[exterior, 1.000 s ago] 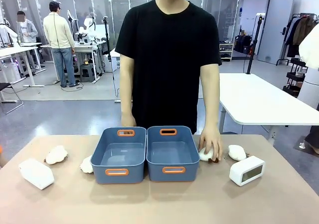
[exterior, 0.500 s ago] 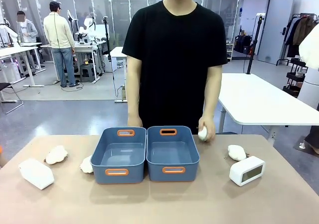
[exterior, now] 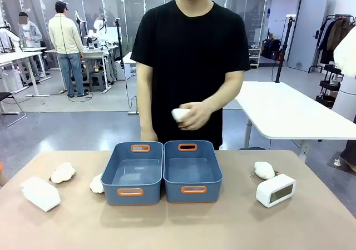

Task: Sort the digital clocks into the basket.
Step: Pick up the Digital clock from the table and place it into the empty Plastic storage basket.

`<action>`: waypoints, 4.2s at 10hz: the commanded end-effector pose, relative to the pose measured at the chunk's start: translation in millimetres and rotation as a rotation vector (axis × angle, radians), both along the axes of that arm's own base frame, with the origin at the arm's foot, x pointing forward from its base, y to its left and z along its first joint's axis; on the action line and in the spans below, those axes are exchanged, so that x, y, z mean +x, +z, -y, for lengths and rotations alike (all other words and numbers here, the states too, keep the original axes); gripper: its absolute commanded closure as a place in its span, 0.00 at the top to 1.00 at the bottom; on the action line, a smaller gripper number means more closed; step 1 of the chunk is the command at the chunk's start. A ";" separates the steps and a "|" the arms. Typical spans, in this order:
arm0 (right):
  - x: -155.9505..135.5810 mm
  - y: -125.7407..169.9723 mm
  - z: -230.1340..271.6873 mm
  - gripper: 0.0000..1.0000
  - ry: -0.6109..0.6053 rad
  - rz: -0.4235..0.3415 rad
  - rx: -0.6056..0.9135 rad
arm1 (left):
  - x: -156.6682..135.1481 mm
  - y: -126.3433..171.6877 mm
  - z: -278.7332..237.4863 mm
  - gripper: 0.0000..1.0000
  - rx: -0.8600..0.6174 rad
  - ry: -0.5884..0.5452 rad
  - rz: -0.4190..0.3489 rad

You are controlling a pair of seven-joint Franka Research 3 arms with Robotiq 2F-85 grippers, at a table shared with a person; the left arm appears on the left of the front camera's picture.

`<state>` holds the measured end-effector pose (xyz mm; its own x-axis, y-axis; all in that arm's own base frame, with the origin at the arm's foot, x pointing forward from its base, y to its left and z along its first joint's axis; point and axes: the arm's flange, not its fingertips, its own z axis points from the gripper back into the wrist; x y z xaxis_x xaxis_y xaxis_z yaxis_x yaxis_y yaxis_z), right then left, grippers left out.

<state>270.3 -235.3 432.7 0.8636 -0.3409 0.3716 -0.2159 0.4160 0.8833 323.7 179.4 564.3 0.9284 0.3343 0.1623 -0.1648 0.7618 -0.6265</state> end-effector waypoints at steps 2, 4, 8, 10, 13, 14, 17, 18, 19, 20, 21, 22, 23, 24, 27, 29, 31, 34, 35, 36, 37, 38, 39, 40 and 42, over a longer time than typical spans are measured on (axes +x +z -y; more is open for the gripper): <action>1.0 0.7 0.7 1.00 0.006 0.028 0.002 | -3.3 2.1 -4.1 1.00 -0.006 -0.004 -0.021; 1.0 0.7 0.7 1.00 0.006 0.028 0.002 | 2.8 -1.2 3.6 1.00 0.022 0.008 -0.036; 1.0 0.7 0.7 1.00 0.006 0.028 0.002 | 87.6 -65.1 83.5 1.00 0.298 0.294 -0.219; 1.0 0.7 0.7 1.00 0.006 0.028 0.002 | 122.3 -107.2 106.6 1.00 0.248 0.362 -0.285; 1.0 0.7 0.7 1.00 0.006 0.028 0.002 | 138.0 -156.8 121.7 1.00 0.243 0.390 -0.342; 1.0 0.7 0.7 1.00 0.006 0.028 0.002 | 143.0 -172.1 127.2 1.00 0.285 0.405 -0.350; 1.0 0.7 0.7 1.00 0.006 0.028 0.002 | 165.2 -201.3 141.6 1.00 0.249 0.452 -0.334; 1.0 0.7 0.7 1.00 0.006 0.028 0.002 | 171.4 -210.1 145.8 1.00 0.283 0.469 -0.330; 1.0 0.7 0.7 1.00 0.006 0.028 0.002 | 176.1 -217.1 148.6 1.00 0.296 0.477 -0.336; 1.0 0.7 0.7 1.00 0.006 0.028 0.002 | 178.8 -223.8 151.2 1.00 0.303 0.486 -0.345; 1.0 0.7 0.7 1.00 0.006 0.028 0.002 | 179.4 -230.1 153.1 1.00 0.314 0.485 -0.361; 1.0 0.7 0.7 1.00 0.006 0.028 0.002 | 182.9 -236.7 155.4 1.00 0.330 0.484 -0.365; 1.0 0.7 0.7 1.00 0.006 0.028 0.002 | 180.5 -241.8 158.1 1.00 0.357 0.471 -0.374; 1.0 0.7 0.7 1.00 0.006 0.028 0.002 | 178.7 -244.0 159.5 0.42 0.384 0.467 -0.384; 1.0 0.7 0.7 1.00 0.006 0.028 0.002 | 172.8 -238.3 158.2 0.38 0.423 0.450 -0.394; 1.0 0.7 0.7 1.00 0.006 0.028 0.002 | 162.6 -219.4 154.7 0.00 0.461 0.388 -0.412; 1.0 0.7 0.7 1.00 0.006 0.028 0.002 | 133.2 -150.8 139.9 0.00 0.488 0.163 -0.362; 1.0 0.7 0.7 1.00 0.006 0.028 0.002 | 83.1 -72.7 86.2 0.00 0.305 -0.261 -0.061; 1.0 0.7 0.7 1.00 0.006 0.028 0.002 | 75.6 -61.4 78.1 0.00 0.183 -0.353 0.017; 1.0 0.7 0.7 1.00 0.006 0.028 0.002 | 69.2 -55.4 83.6 0.00 0.141 -0.423 0.091; 1.0 0.7 0.7 1.00 0.006 0.028 0.002 | 63.6 -52.1 88.2 0.00 0.138 -0.472 0.159; 1.0 0.7 0.7 1.00 0.006 0.028 0.002 | 63.0 -50.8 89.7 0.00 0.121 -0.465 0.172; 1.0 0.7 0.7 1.00 0.006 0.028 0.002 | 61.4 -47.3 87.8 0.00 0.067 -0.427 0.162; 1.0 0.7 0.7 1.00 0.006 0.028 0.002 | 59.0 -43.3 86.6 0.00 0.172 -0.410 0.200; 1.0 0.7 0.7 1.00 0.006 0.028 0.002 | 59.0 -43.3 86.6 0.00 0.172 -0.410 0.200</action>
